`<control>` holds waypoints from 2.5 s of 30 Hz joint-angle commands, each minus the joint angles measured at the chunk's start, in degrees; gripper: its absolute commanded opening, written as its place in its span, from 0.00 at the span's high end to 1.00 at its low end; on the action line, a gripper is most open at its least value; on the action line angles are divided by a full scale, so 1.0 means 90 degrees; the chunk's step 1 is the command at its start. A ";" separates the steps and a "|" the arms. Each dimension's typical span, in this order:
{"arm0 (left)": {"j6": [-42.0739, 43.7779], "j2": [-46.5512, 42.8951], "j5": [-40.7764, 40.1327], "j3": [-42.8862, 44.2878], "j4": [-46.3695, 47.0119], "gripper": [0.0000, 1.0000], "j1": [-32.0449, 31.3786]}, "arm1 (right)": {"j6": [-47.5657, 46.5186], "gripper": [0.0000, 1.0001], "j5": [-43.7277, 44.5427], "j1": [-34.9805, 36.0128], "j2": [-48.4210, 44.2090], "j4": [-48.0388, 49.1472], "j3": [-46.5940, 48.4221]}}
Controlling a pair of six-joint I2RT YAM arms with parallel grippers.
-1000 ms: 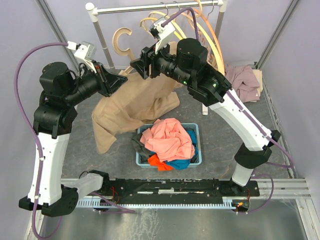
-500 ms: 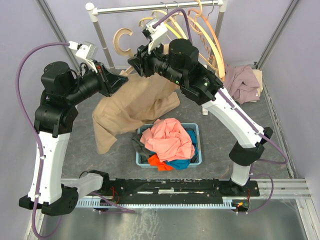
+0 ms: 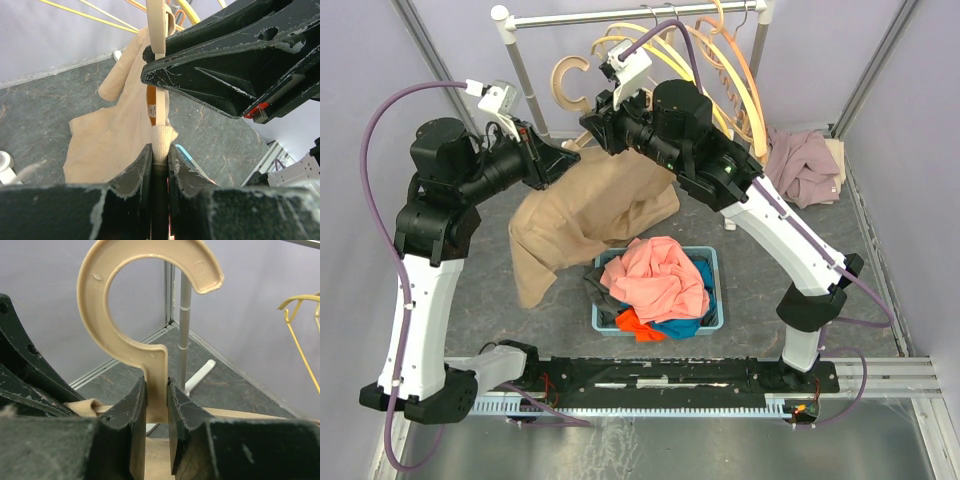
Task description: Remove the t-shirt from the hanger
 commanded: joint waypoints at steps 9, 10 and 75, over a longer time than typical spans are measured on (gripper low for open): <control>-0.0421 0.0116 0.0141 0.0322 0.0414 0.89 -0.0083 | 0.0058 0.99 0.0081 0.0266 -0.0267 0.0552 -0.0043; -0.0429 0.0129 0.0150 0.0325 0.0421 0.87 -0.0090 | 0.0058 0.99 0.0089 0.0277 -0.0276 0.0557 -0.0051; -0.0227 -0.0226 -0.0328 0.0377 -0.0340 0.73 -0.0132 | -0.0016 0.99 0.0844 0.0391 -0.0854 0.0646 -0.0742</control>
